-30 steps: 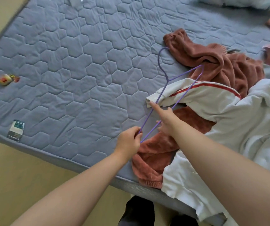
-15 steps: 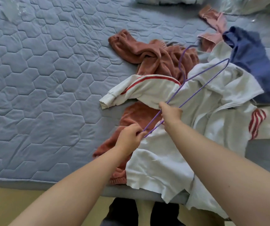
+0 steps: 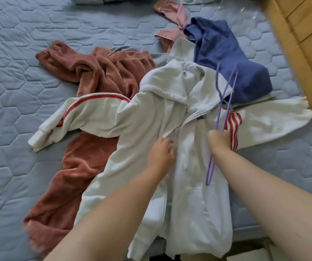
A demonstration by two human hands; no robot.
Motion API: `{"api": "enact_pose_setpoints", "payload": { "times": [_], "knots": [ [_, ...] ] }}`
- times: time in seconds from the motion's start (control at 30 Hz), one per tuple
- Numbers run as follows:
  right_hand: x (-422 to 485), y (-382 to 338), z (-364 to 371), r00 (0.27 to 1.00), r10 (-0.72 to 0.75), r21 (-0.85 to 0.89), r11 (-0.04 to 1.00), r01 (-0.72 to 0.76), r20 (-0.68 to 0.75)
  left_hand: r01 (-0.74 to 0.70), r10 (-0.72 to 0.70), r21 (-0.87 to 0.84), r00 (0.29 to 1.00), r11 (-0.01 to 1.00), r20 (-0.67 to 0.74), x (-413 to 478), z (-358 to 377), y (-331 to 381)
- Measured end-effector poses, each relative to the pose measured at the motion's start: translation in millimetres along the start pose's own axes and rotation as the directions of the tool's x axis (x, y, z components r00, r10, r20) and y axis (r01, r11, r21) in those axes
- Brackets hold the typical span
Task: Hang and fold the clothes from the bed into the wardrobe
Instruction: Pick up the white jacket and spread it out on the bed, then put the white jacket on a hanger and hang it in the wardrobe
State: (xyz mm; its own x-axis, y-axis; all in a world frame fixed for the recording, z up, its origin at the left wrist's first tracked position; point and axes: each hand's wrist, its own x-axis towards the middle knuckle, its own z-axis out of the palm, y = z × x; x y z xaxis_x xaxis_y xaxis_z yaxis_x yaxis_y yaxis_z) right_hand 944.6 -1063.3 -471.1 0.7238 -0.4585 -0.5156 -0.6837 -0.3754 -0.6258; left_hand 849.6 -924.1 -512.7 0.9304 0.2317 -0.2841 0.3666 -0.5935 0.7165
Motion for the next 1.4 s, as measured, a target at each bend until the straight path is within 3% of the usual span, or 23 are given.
{"api": "enact_pose_setpoints", "payload": {
  "times": [0.13,0.23,0.33,0.4,0.5,0.57,0.63,0.7,0.73,0.83,0.93,1.0,1.27,1.33,1.4],
  "knots": [
    [26,27,-14,0.988,-0.126,-0.167,0.976,0.14,0.092,0.027,0.005,0.3,0.994,0.954,-0.105,58,23,7],
    [34,40,-19,0.977,-0.161,-0.171,0.968,0.184,0.142,0.097,-0.079,0.473,0.995,0.876,-0.058,83,28,8],
    [29,42,-26,0.965,-0.164,-0.124,0.974,0.191,0.205,0.094,-0.104,0.537,0.995,0.838,-0.012,85,17,7],
    [19,36,-33,0.945,-0.176,-0.064,0.978,0.201,0.275,0.133,-0.122,0.422,0.991,0.897,-0.055,82,0,12],
    [-2,15,-49,0.891,-0.2,0.041,0.979,0.201,0.406,0.23,-0.236,-0.075,0.968,0.97,-0.09,69,-40,34],
    [-26,-8,-63,0.865,-0.15,0.111,0.988,0.11,0.48,0.269,-0.297,-0.395,0.955,0.878,-0.011,53,-75,56],
    [-48,-31,-78,0.821,-0.084,0.168,0.986,-0.015,0.564,0.336,-0.328,-0.59,0.936,0.734,0.124,31,-115,78],
    [-71,-51,-91,0.761,-0.08,0.214,0.974,-0.079,0.643,0.433,-0.332,-0.605,0.901,0.668,0.279,11,-157,96],
    [-84,-62,-98,0.733,-0.099,0.246,0.964,-0.095,0.672,0.454,-0.306,-0.556,0.889,0.696,0.342,2,-177,105],
    [-122,-93,-115,0.675,-0.181,0.36,0.923,-0.135,0.715,0.338,-0.172,-0.431,0.91,0.837,0.378,-29,-225,133],
    [-157,-113,-127,0.622,-0.247,0.447,0.875,-0.187,0.743,0.17,-0.108,-0.291,0.97,0.941,0.219,-58,-256,160],
    [-178,-125,-134,0.605,-0.266,0.476,0.853,-0.216,0.75,0.111,-0.064,-0.27,0.982,0.956,0.177,-75,-279,180],
    [-244,-171,-160,0.589,-0.265,0.549,0.746,-0.377,0.764,-0.056,0.115,-0.219,0.958,0.974,0.262,-134,-372,249],
    [-255,-174,-162,0.557,-0.268,0.52,0.774,-0.361,0.786,-0.111,0.156,-0.177,0.953,0.978,0.26,-146,-388,260],
    [-267,-172,-166,0.532,-0.294,0.479,0.842,-0.25,0.794,-0.156,0.199,-0.181,0.947,0.971,0.251,-153,-403,269]
  ]
}}
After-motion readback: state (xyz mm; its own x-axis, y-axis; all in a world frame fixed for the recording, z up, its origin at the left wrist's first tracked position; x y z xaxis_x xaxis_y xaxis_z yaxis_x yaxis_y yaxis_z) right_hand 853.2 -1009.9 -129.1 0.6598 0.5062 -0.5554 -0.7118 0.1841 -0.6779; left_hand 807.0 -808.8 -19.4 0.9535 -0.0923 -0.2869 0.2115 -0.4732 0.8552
